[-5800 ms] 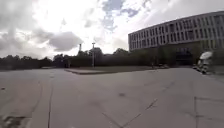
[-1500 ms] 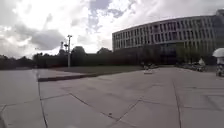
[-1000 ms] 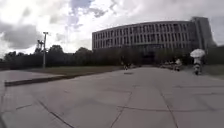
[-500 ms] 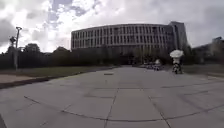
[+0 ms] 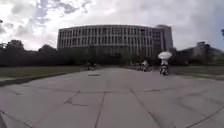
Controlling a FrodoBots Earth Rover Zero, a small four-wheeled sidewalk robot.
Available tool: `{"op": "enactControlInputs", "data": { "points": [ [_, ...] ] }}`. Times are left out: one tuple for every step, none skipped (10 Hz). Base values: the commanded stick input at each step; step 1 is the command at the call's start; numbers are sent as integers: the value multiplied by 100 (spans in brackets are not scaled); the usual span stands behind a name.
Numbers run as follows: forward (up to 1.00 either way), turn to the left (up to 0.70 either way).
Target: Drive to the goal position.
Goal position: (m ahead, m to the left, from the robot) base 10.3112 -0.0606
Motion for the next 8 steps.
{"op": "enactControlInputs", "data": {
  "points": [
    [70,0],
    [70,0],
    [70,0],
    [70,0],
    [70,0],
    [70,0],
    [70,0],
    [70,-16]
  ]
}}
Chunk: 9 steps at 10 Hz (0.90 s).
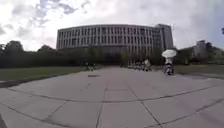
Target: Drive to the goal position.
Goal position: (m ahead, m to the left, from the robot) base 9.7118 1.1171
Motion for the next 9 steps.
{"op": "enactControlInputs", "data": {
  "points": [
    [70,-35],
    [70,-35],
    [70,-35],
    [70,-35],
    [70,-35],
    [70,-20],
    [70,0],
    [70,0],
    [70,0]
  ]
}}
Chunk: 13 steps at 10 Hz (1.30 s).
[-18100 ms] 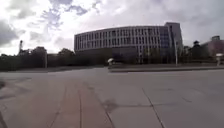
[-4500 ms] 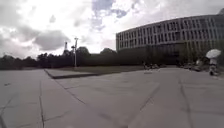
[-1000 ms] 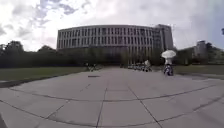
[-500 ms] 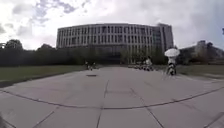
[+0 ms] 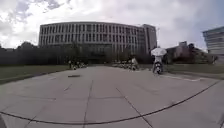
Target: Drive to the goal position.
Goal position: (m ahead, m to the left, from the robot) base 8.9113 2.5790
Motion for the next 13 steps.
{"op": "enactControlInputs", "data": {
  "points": [
    [70,0],
    [70,0],
    [70,2],
    [70,17],
    [70,32],
    [70,35],
    [70,35],
    [70,35],
    [70,35],
    [70,35],
    [70,35],
    [70,28],
    [70,0]
  ]
}}
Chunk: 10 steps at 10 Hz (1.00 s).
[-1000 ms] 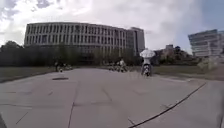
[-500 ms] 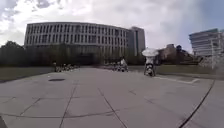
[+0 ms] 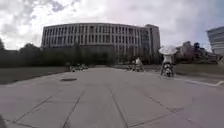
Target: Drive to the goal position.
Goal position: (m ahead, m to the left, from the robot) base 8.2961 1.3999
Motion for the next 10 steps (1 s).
{"op": "enactControlInputs", "data": {
  "points": [
    [70,0],
    [70,0],
    [70,0],
    [70,0],
    [70,0],
    [70,0],
    [70,0],
    [70,0],
    [70,0],
    [70,0]
  ]
}}
